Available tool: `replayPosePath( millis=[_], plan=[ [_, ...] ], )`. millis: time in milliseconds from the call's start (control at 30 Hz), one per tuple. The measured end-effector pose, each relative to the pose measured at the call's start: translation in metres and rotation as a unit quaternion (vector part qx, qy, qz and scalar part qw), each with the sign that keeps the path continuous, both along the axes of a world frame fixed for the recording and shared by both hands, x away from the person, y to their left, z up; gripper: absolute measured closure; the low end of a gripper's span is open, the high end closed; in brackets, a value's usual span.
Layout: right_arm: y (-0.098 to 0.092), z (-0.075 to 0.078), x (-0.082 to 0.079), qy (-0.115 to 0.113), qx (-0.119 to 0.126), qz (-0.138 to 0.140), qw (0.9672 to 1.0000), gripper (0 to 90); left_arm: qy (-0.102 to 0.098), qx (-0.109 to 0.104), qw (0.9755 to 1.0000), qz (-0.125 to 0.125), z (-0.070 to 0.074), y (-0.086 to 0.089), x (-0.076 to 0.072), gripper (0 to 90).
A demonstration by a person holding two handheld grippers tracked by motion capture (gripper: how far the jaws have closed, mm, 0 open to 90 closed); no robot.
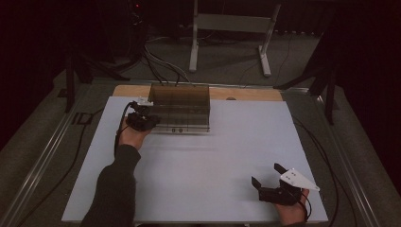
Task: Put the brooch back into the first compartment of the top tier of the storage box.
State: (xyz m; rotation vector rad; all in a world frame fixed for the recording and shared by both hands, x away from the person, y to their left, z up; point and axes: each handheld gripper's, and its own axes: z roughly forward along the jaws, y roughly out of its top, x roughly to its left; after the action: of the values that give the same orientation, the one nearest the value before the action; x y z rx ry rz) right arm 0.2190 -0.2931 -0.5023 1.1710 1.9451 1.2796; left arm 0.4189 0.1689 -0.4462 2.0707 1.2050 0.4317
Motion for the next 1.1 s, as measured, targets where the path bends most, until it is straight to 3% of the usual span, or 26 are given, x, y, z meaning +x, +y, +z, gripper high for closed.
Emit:
replayPosePath(
  millis=[100,233,267,300,400,600,700,900,967,1100],
  plan=[
    [0.0,0.0,0.0,0.001,0.0,-0.001,1.0,0.1,-0.003,-0.001,1.0,0.008,0.0,0.0,-0.001,73.6],
    [0.0,0.0,0.0,0.001,0.001,-0.002,1.0,0.1,-0.019,-0.019,0.9992,0.029,0.002,0.001,-0.003,48.2],
    [0.0,0.0,0.0,0.002,0.001,-0.002,1.0,0.1,-0.034,-0.031,0.9982,0.039,0.005,0.001,-0.006,48.2],
    [0.0,0.0,0.0,0.002,0.0,-0.002,1.0,0.1,-0.041,-0.03,0.9977,0.046,0.007,0.001,-0.007,36.5],
    [0.0,0.0,0.0,0.002,0.0,-0.002,1.0,0.1,-0.051,-0.035,0.9968,0.051,0.012,0.002,-0.01,22.8],
    [0.0,0.0,0.0,0.003,0.001,-0.002,1.0,0.1,-0.06,-0.048,0.9963,0.04,0.021,0.006,-0.02,5.8],
    [0.0,0.0,0.0,0.003,0.001,-0.001,1.0,0.1,-0.064,-0.052,0.9961,0.033,0.025,0.009,-0.025,1.5],
    [0.001,0.0,0.0,0.004,0.0,0.0,1.0,0.1,-0.096,-0.066,0.9929,0.023,0.031,0.022,-0.05,0.3],
    [0.001,0.0,0.0,0.004,0.0,0.0,1.0,0.1,-0.104,-0.079,0.9913,0.018,0.03,0.025,-0.059,0.4],
    [0.002,0.0,0.0,0.005,-0.001,0.001,1.0,0.1,-0.115,-0.082,0.99,0.006,0.022,0.029,-0.078,0.4]
  ],
)
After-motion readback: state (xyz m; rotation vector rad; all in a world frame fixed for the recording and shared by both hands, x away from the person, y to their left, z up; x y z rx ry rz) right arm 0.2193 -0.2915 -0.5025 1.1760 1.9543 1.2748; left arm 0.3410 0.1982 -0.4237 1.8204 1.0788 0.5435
